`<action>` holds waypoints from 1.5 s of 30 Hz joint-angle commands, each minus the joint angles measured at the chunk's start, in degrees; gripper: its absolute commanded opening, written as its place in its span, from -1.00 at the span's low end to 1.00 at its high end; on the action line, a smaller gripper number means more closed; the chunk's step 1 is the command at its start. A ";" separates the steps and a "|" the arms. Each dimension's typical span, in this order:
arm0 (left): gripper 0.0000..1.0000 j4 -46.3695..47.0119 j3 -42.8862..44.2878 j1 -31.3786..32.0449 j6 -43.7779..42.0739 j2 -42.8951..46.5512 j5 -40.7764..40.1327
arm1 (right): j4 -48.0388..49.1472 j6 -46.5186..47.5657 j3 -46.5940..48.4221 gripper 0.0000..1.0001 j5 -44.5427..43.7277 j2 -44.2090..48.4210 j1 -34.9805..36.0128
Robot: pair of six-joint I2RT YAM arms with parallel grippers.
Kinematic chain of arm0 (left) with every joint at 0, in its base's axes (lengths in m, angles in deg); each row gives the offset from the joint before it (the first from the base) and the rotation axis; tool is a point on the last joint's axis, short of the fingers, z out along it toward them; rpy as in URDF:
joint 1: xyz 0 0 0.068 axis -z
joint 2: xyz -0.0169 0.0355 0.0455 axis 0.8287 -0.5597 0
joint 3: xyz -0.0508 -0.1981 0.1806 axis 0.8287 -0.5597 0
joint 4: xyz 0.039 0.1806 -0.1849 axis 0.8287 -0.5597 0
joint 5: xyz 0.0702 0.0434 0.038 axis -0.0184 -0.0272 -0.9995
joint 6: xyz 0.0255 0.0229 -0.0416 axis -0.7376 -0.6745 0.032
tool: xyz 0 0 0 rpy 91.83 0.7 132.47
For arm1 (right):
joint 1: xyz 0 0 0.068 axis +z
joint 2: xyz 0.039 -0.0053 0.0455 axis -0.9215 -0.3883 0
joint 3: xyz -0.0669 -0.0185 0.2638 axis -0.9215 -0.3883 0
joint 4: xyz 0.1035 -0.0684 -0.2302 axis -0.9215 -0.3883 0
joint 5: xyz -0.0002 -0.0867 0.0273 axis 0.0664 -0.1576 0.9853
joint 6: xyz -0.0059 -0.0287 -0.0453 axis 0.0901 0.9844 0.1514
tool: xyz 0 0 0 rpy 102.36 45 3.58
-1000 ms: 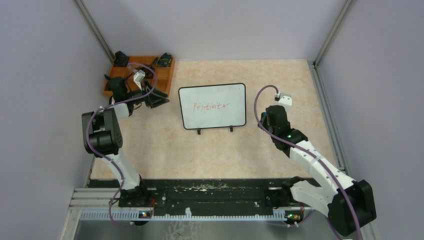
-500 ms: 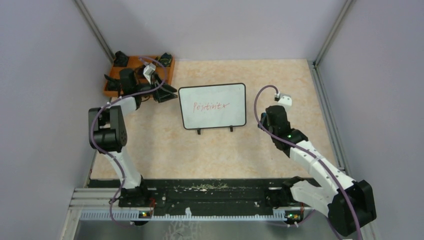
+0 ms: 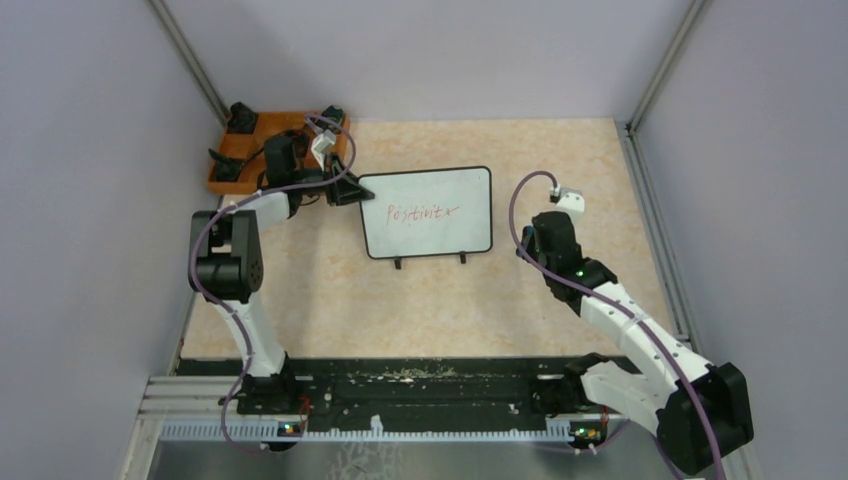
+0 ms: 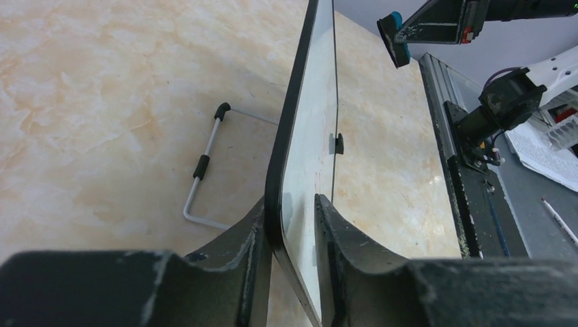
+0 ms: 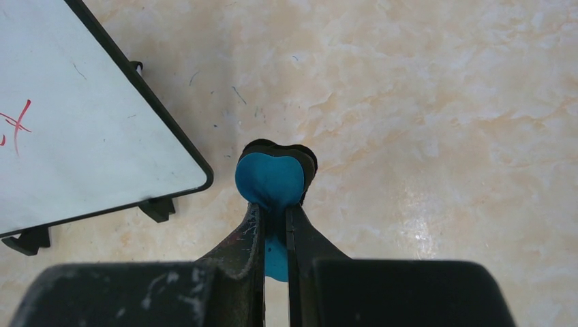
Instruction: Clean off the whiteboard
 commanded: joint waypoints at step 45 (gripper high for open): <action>-1.00 -10.93 0.55 0.71 -9.55 -0.30 -4.97 | 31.45 18.96 15.14 -1.00 -5.44 -25.57 12.72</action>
